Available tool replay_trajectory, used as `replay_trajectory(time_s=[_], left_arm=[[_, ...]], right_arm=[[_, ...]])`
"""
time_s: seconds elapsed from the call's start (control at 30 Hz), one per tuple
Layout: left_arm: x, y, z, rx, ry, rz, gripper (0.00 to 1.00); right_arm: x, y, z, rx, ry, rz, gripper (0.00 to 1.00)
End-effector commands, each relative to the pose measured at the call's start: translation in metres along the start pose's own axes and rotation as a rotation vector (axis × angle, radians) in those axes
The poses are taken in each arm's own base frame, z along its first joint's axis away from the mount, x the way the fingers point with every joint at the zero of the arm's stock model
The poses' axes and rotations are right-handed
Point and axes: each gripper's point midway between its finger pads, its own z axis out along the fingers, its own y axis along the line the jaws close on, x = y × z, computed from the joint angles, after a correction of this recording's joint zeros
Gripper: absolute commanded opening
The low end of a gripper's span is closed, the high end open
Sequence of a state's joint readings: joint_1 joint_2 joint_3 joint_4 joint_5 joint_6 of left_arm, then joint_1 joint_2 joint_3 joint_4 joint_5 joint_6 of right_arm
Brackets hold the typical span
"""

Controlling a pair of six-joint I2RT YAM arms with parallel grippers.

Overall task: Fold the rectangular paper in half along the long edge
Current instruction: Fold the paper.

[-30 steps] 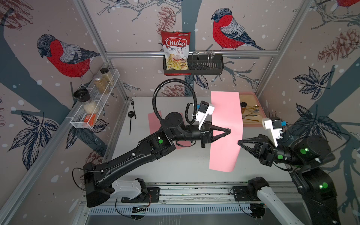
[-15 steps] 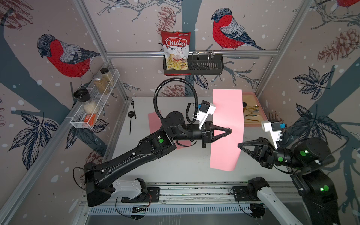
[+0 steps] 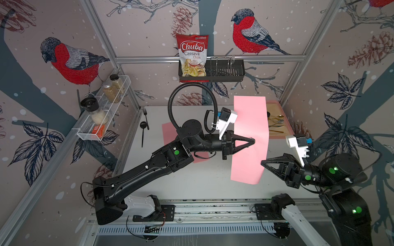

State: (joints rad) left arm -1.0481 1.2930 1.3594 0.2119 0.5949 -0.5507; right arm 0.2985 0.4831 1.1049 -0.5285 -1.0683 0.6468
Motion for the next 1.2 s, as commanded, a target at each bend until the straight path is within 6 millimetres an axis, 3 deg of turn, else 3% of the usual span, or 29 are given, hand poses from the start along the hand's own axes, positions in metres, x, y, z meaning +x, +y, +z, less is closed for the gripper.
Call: replay_trajectory(time_s=[0.0, 0.03, 0.07, 0.13, 0.2, 0.23, 0.3, 0.37, 0.4, 0.43, 0.47, 0.57, 0.63, 0.7, 0.8, 0.87, 0.93, 1.0, 1.1, 1.17], left_arm=[[-0.007, -0.001, 0.000, -0.004, -0.019, 0.025, 0.00], [-0.006, -0.001, 0.000, -0.004, -0.018, 0.025, 0.00], [-0.007, -0.001, 0.000, -0.005, -0.020, 0.026, 0.00], [-0.008, 0.000, 0.000, -0.010, -0.023, 0.025, 0.00], [-0.007, 0.000, 0.000, -0.011, -0.022, 0.023, 0.00], [-0.008, 0.000, 0.000, -0.011, -0.022, 0.023, 0.00], [-0.008, 0.000, 0.000, -0.013, -0.022, 0.026, 0.00], [-0.009, 0.000, 0.000, -0.017, -0.023, 0.027, 0.00], [-0.009, 0.000, 0.000, -0.017, -0.023, 0.027, 0.00], [-0.009, 0.000, 0.000, -0.018, -0.025, 0.028, 0.00], [-0.009, 0.001, 0.000, -0.018, -0.026, 0.029, 0.00], [-0.011, 0.001, 0.001, -0.020, -0.026, 0.034, 0.00], [-0.011, 0.002, 0.002, -0.026, -0.025, 0.036, 0.00], [-0.012, 0.004, 0.003, -0.036, -0.025, 0.038, 0.00], [-0.010, 0.008, 0.004, -0.043, -0.020, 0.035, 0.00], [-0.010, 0.008, 0.004, -0.045, -0.022, 0.036, 0.00], [-0.011, 0.008, 0.004, -0.049, -0.024, 0.037, 0.00], [-0.012, 0.008, 0.003, -0.055, -0.028, 0.042, 0.00], [-0.013, 0.008, 0.002, -0.063, -0.028, 0.047, 0.00], [-0.014, 0.009, 0.001, -0.066, -0.030, 0.049, 0.00]], right_arm=[[0.003, 0.001, -0.001, 0.000, 0.007, -0.013, 0.10], [0.004, 0.003, -0.001, -0.007, 0.009, -0.016, 0.02], [0.004, 0.003, -0.002, -0.006, 0.008, -0.018, 0.00], [0.005, 0.004, -0.003, -0.003, 0.008, -0.016, 0.00], [0.005, 0.002, -0.003, 0.009, 0.006, -0.011, 0.16], [0.006, 0.001, -0.003, 0.009, 0.008, -0.009, 0.15], [0.008, 0.002, -0.003, 0.004, 0.011, -0.011, 0.00], [0.008, 0.004, -0.004, -0.001, 0.013, -0.009, 0.00], [0.008, 0.004, -0.004, 0.004, 0.011, -0.009, 0.04], [0.008, 0.002, -0.004, 0.015, 0.009, -0.004, 0.15], [0.010, 0.001, -0.004, 0.016, 0.014, 0.002, 0.16], [0.013, 0.001, -0.005, 0.010, 0.020, 0.010, 0.00], [0.014, 0.003, -0.006, 0.010, 0.017, 0.011, 0.00], [0.014, 0.003, -0.007, 0.021, 0.010, 0.012, 0.13], [0.016, 0.005, -0.008, 0.011, 0.016, 0.010, 0.00], [0.016, 0.006, -0.008, 0.008, 0.017, 0.012, 0.00], [0.017, 0.005, -0.008, 0.015, 0.018, 0.021, 0.09], [0.018, 0.005, -0.008, 0.010, 0.022, 0.022, 0.01], [0.018, 0.007, -0.009, 0.004, 0.021, 0.020, 0.00], [0.019, 0.004, -0.008, 0.020, 0.023, 0.029, 0.10]])
